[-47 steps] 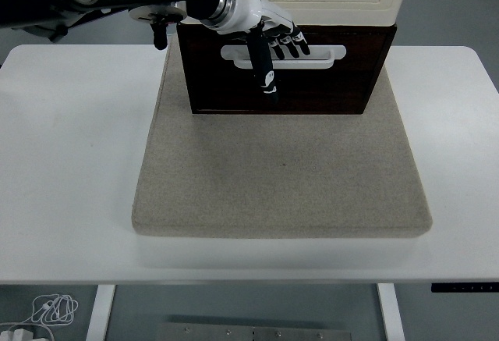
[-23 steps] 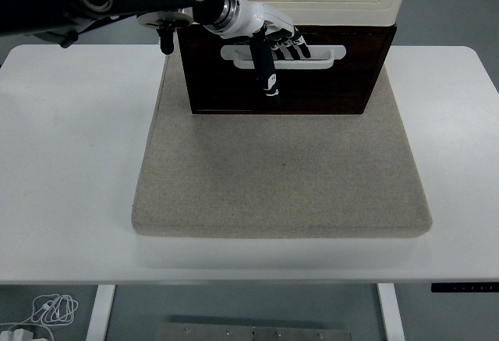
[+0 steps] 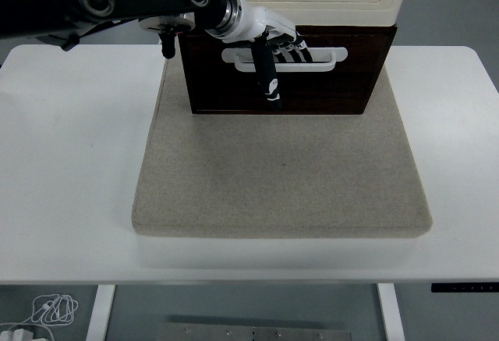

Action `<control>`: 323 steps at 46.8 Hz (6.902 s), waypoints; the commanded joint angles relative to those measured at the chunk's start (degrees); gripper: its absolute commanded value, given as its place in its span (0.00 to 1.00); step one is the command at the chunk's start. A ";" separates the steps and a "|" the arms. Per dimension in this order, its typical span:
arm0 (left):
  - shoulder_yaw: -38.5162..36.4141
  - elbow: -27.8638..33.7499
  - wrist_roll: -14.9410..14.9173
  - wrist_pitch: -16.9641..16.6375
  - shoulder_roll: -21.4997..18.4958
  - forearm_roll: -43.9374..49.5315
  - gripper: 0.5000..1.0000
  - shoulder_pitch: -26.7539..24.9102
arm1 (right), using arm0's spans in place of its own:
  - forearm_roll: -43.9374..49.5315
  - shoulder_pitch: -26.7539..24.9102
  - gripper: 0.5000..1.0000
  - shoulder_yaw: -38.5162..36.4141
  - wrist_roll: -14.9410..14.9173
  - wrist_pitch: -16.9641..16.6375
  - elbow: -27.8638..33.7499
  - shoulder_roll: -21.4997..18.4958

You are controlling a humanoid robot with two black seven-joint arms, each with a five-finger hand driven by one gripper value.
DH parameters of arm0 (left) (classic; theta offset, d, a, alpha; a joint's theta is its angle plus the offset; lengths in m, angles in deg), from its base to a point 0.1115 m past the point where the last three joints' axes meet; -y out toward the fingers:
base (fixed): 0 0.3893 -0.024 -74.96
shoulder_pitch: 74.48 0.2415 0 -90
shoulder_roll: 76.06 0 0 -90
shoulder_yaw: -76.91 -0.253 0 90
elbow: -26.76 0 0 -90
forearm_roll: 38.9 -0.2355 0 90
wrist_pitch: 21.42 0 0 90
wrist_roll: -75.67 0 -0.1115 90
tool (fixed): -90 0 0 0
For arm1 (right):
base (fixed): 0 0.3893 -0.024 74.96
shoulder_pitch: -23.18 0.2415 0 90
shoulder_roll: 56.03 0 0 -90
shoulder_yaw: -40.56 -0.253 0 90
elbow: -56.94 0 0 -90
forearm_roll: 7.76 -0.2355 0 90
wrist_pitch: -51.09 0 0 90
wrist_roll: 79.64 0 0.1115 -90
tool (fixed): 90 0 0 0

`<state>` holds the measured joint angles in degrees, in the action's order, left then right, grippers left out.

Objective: Open the drawer under the combination cabinet

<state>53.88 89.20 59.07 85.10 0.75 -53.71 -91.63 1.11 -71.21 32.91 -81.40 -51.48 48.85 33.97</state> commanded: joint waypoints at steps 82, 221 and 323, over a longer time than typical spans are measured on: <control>0.35 6.90 -0.80 3.60 -0.87 0.05 1.00 -3.68 | 0.00 0.00 0.85 0.00 0.00 0.00 0.00 0.00; 56.95 -16.82 24.51 -17.14 -15.55 1.53 1.00 -0.61 | 0.00 0.00 0.85 0.00 0.00 0.00 0.00 0.00; 76.64 -40.38 21.61 -7.65 0.45 36.00 1.00 47.38 | 0.00 -0.53 0.85 -0.53 0.26 0.00 0.09 0.00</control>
<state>130.56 49.15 80.24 77.47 0.76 -17.66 -44.25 1.10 -71.76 32.37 -81.22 -51.42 48.88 33.97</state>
